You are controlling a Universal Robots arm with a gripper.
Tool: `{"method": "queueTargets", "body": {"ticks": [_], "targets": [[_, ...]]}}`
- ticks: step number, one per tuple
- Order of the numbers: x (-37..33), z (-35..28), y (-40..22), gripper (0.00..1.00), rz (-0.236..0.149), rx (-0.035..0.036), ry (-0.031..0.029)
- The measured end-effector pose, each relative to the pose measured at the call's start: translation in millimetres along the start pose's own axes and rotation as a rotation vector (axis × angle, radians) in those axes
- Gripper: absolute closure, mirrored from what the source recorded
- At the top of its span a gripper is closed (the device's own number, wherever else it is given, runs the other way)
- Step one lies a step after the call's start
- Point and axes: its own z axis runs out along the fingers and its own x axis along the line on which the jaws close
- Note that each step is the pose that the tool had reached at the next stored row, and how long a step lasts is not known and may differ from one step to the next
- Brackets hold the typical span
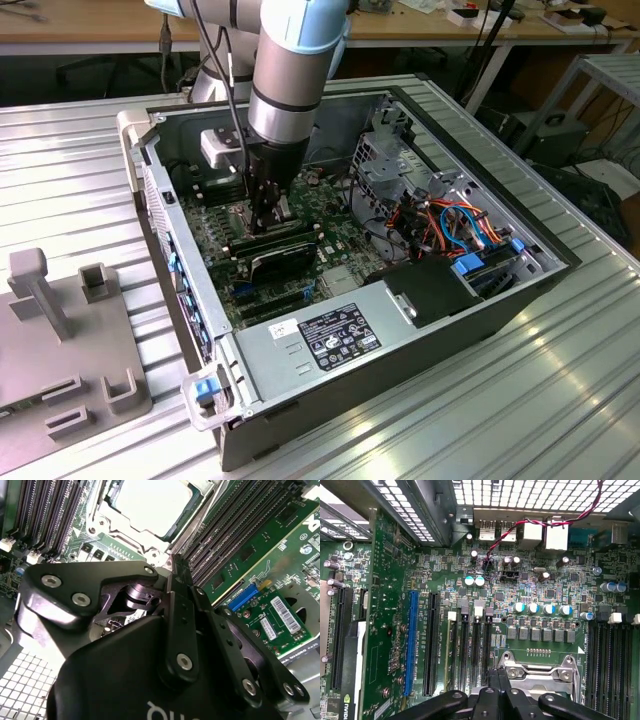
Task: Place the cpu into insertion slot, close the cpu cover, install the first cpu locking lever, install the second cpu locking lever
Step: 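Install the second cpu locking lever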
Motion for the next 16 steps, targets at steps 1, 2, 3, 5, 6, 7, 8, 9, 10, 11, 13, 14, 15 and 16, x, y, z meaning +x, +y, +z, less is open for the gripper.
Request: {"method": "queueTargets", "body": {"ticks": [1, 2, 3, 5, 6, 7, 8, 9, 10, 11, 13, 14, 15, 16], "targets": [[0.0, 0.0, 0.0, 0.89, 0.0, 0.0001, -0.0001], [0.0, 0.1, 0.2, 0.89, 0.0, 0.0002, -0.0001], [0.0, 0.2, 0.4, 0.89, 0.0, 0.0002, -0.0002], [-0.1, 0.6, 1.6, 0.89, 0.0, 0.0002, -0.0009], [-0.2, 1.0, 3.1, 0.89, 0.0, 0.0002, -0.0012], [-0.3, 1.3, 4.8, 0.89, 0.0, 0.0001, -0.0015], [-0.3, 1.6, 6.3, 0.89, 0.0, 0.0001, -0.0018], [-0.4, 2.0, 7.7, 0.89, 0.0, 0.0002, -0.0021], [-0.5, 2.2, 8.6, 0.89, 0.0, 0.0002, -0.0023], [-0.5, 2.3, 9.4, 0.89, 0.0, 0.0002, -0.0024], [-0.6, 2.7, 10.7, 0.89, 0.0, 0.0002, -0.0026], [-0.6, 2.9, 11.4, 0.89, 0.0, 0.0003, -0.0028], [-0.7, 3.2, 12.0, 0.89, 0.0, 0.0002, -0.003], [-0.7, 3.6, 12.8, 0.89, 0.0, 0.0003, -0.0035]]}}
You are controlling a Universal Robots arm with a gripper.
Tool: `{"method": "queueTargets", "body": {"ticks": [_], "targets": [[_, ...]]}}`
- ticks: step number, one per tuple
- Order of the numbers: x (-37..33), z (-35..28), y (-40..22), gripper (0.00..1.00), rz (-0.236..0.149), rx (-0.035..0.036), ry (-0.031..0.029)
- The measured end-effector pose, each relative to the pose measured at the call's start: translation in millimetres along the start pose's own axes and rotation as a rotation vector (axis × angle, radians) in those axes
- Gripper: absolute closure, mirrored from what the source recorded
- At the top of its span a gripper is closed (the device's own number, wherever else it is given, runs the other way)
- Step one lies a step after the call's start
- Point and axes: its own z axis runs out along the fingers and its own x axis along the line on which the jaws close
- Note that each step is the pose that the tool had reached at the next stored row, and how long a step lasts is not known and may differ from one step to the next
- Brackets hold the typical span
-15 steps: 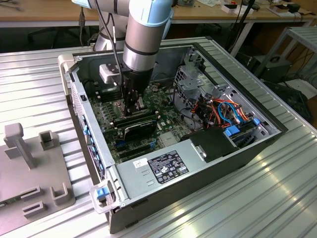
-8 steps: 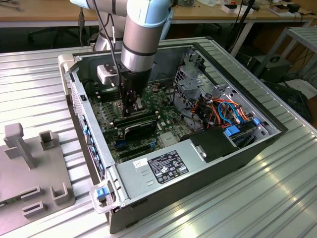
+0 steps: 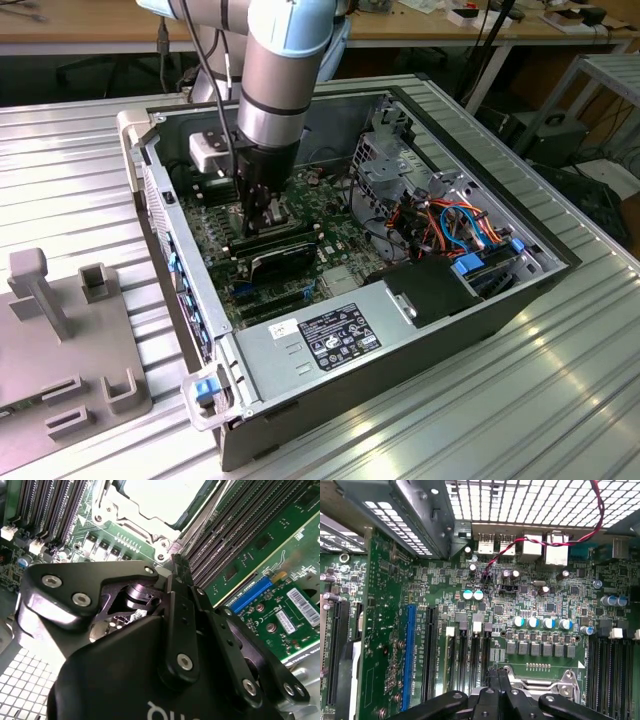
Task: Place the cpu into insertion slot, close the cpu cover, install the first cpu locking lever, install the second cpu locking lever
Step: 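Install the second cpu locking lever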
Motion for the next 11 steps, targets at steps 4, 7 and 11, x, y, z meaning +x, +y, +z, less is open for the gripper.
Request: {"method": "queueTargets", "body": {"ticks": [4, 7, 11], "targets": [[0.0, 1.8, 0.8, 0.89, 0.0, -0.0001, -0.0011], [-0.1, 2.3, 0.9, 0.89, 0.0, 0.0, -0.0024], [-0.6, 3.0, 0.9, 0.89, 0.0, 0.0002, -0.0058]]}}
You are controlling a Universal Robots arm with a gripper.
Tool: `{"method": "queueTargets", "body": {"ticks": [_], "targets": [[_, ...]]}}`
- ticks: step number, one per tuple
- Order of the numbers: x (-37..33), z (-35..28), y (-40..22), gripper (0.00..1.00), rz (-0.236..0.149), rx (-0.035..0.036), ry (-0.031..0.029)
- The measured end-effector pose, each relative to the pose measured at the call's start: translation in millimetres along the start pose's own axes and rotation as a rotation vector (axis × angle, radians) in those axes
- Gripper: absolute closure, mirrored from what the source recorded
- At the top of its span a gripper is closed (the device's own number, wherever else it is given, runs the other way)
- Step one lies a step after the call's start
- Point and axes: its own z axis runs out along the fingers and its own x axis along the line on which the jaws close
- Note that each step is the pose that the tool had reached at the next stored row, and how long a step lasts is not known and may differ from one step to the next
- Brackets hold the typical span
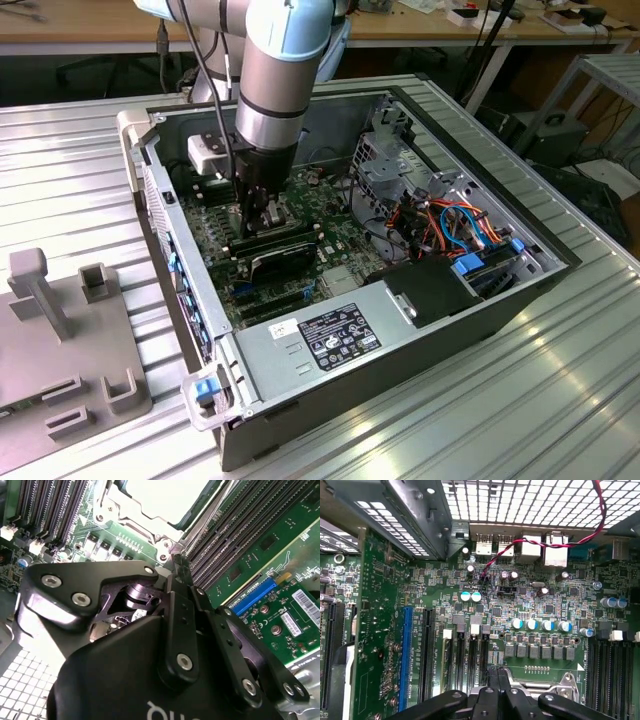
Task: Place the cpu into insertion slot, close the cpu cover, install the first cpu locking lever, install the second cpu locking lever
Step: 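Install the second cpu locking lever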
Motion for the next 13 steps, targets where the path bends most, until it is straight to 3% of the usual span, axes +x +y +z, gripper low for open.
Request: {"method": "queueTargets", "body": {"ticks": [5, 13], "targets": [[-1.1, 2.4, -0.2, 0.89, -0.001, 0.0007, -0.0088], [-2.2, 5.1, -0.3, 0.89, -0.001, 0.001, -0.0152]]}}
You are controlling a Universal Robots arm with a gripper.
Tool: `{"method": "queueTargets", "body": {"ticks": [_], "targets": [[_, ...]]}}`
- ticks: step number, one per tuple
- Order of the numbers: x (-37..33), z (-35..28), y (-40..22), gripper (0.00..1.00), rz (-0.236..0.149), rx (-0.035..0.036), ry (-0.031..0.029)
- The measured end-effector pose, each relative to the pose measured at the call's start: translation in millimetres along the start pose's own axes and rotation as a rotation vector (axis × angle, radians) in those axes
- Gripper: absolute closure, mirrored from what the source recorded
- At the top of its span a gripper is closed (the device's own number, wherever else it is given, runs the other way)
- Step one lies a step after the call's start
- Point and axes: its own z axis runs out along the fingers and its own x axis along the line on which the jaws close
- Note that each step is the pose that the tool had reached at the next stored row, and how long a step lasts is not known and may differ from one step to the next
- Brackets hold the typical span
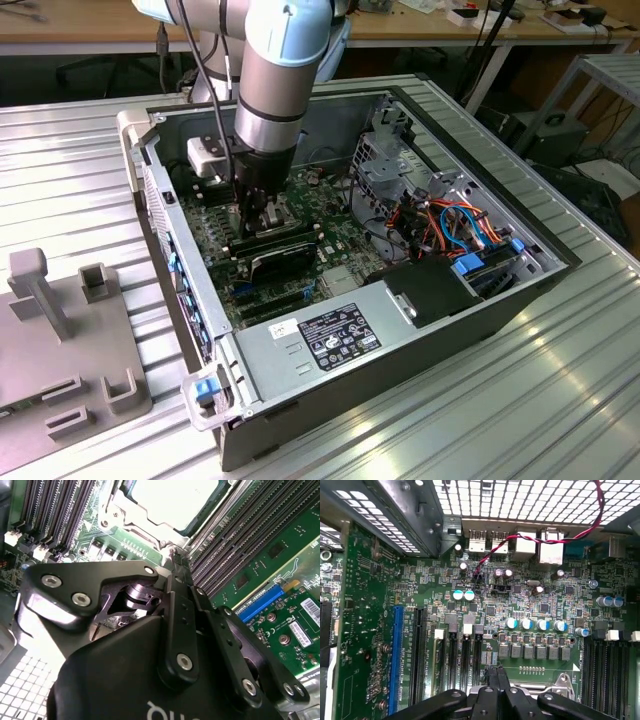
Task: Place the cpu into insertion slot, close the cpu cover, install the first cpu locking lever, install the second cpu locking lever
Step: 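Install the second cpu locking lever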
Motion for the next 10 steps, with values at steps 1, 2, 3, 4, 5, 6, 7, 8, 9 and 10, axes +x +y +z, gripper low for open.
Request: {"method": "queueTargets", "body": {"ticks": [1, 2, 3, 4, 5, 6, 7, 8, 9, 10], "targets": [[-0.2, 0.0, 0.1, 0.89, 0.0, -0.0001, -0.0001], [-0.2, 0.0, 0.2, 0.89, 0.0, -0.0002, -0.0001], [-0.2, 0.0, 0.2, 0.89, 0.0, -0.0003, -0.0001], [-0.2, 0.2, 0.3, 0.89, 0.0, -0.0003, -0.0003], [-0.2, 0.5, 0.3, 0.89, 0.0, -0.0002, -0.0008], [-0.2, 0.7, 0.3, 0.89, 0.0, -0.0002, -0.0011], [-0.2, 1.1, 0.3, 0.89, 0.0, -0.0001, -0.0019], [-0.2, 1.7, 0.3, 0.89, 0.0, 0.0, -0.0033], [-0.1, 2.0, 0.3, 0.89, 0.0, -0.0001, -0.0042], [-0.1, 2.3, 0.3, 0.89, 0.0, -0.0003, -0.0049]]}}
